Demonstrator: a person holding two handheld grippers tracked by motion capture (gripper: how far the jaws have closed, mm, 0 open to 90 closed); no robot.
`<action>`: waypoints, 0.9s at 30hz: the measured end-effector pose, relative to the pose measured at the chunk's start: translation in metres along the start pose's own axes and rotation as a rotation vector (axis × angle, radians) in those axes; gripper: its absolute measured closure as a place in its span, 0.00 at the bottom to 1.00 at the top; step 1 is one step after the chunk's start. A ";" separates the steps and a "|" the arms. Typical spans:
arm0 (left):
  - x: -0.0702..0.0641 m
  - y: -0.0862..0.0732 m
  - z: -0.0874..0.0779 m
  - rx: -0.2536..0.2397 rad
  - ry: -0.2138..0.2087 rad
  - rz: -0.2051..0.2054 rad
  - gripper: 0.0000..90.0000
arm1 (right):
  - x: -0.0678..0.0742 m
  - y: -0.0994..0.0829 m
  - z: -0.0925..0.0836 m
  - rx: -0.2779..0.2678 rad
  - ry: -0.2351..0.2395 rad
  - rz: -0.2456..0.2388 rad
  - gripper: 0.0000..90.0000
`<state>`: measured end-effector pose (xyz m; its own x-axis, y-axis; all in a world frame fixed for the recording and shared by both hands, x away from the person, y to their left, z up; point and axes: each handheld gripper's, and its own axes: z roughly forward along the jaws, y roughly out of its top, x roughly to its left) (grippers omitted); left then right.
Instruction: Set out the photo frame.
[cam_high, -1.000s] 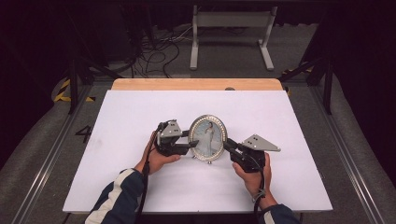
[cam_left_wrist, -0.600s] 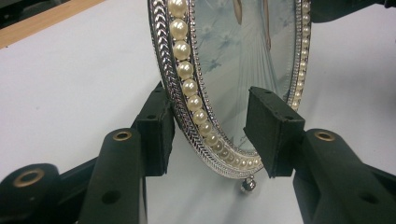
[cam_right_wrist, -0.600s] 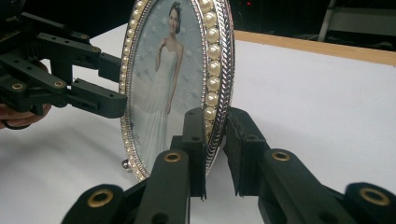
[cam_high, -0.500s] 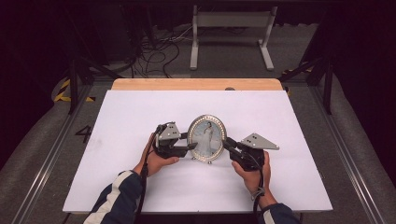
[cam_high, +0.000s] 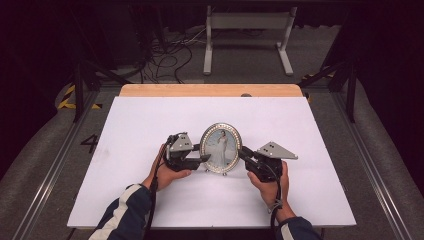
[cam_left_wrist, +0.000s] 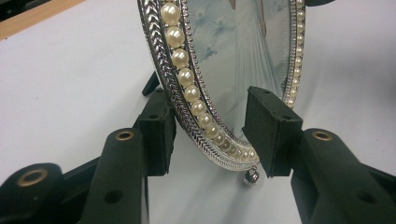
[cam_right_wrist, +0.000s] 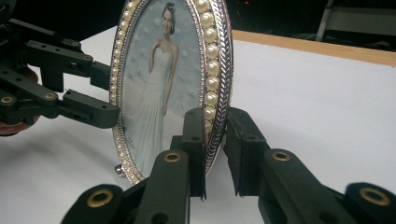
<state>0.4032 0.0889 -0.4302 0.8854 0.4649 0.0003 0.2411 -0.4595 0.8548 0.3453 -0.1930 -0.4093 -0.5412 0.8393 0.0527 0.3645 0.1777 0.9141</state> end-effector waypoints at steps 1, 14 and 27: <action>0.000 -0.001 0.000 -0.002 -0.005 -0.006 0.59 | 0.000 0.000 0.001 0.001 0.001 0.001 0.87; 0.000 -0.002 -0.005 -0.030 -0.018 -0.037 0.52 | 0.005 -0.003 0.003 0.010 -0.005 -0.007 0.83; 0.002 -0.003 -0.012 -0.040 0.034 -0.033 0.74 | 0.008 -0.007 0.002 0.006 0.002 -0.008 0.85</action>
<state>0.3992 0.1002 -0.4263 0.8629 0.5052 -0.0114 0.2533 -0.4129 0.8748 0.3400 -0.1867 -0.4164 -0.5457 0.8367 0.0460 0.3643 0.1874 0.9122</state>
